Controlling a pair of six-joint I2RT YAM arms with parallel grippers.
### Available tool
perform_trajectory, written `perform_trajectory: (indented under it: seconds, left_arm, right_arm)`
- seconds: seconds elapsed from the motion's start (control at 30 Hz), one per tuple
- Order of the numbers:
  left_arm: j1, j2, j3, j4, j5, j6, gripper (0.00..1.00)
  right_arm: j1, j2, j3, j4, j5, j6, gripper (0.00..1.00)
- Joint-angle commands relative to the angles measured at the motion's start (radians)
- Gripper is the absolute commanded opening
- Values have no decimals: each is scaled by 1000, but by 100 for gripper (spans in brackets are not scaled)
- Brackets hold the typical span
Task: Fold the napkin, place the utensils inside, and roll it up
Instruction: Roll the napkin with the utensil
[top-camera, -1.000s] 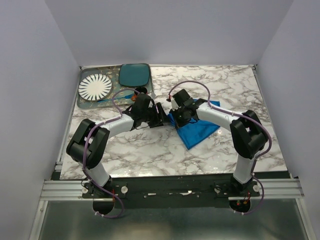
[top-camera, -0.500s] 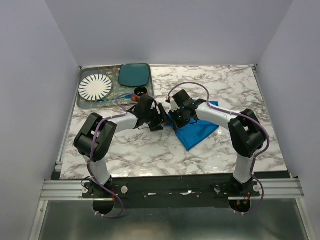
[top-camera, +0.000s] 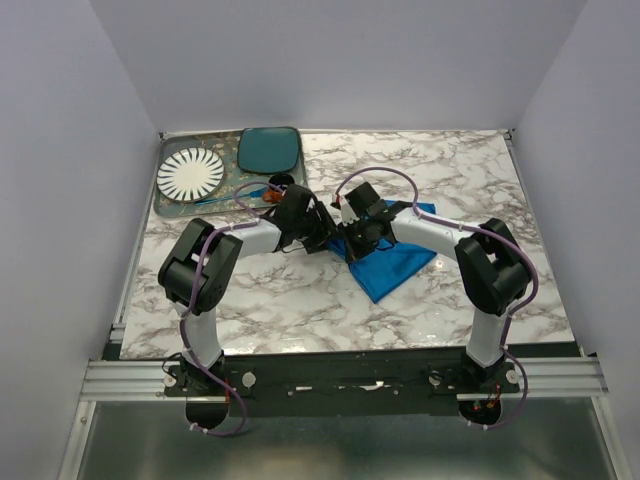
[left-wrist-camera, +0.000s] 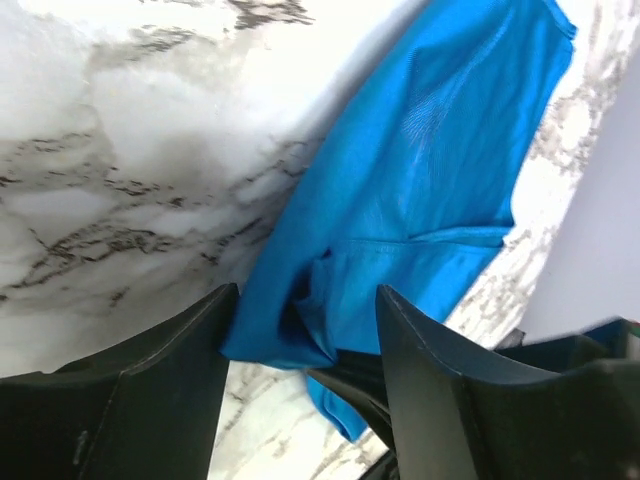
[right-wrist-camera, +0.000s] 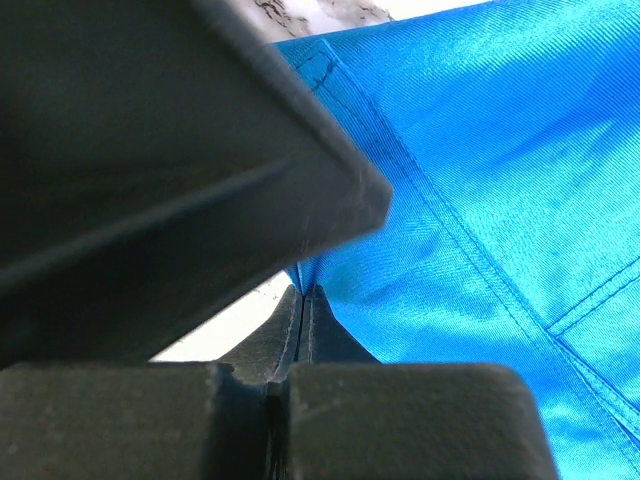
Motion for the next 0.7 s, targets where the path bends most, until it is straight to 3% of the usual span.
perform_trajectory:
  seconds: [0.0,0.13,0.37,0.57,0.67]
  left_arm:
    - [-2,41,13,2,-60,8,58]
    - [-4,36,16,-22,-97,38,43]
    - [-2,39,19,-29,-105,69,21]
    - [-4,46,19,-24,-97,72,14]
    - [-4,49,19,-26,-97,78,13]
  right_arm:
    - [8,-20,-12,22,-14,1,1]
    - [9,-25,-23,28,-9,-14,1]
    - [15,-49,-37,24,29,-25,20]
    - [66,-144,-74,2,167,-16,44]
    - [93,-193,-113,-5,201,-16,48]
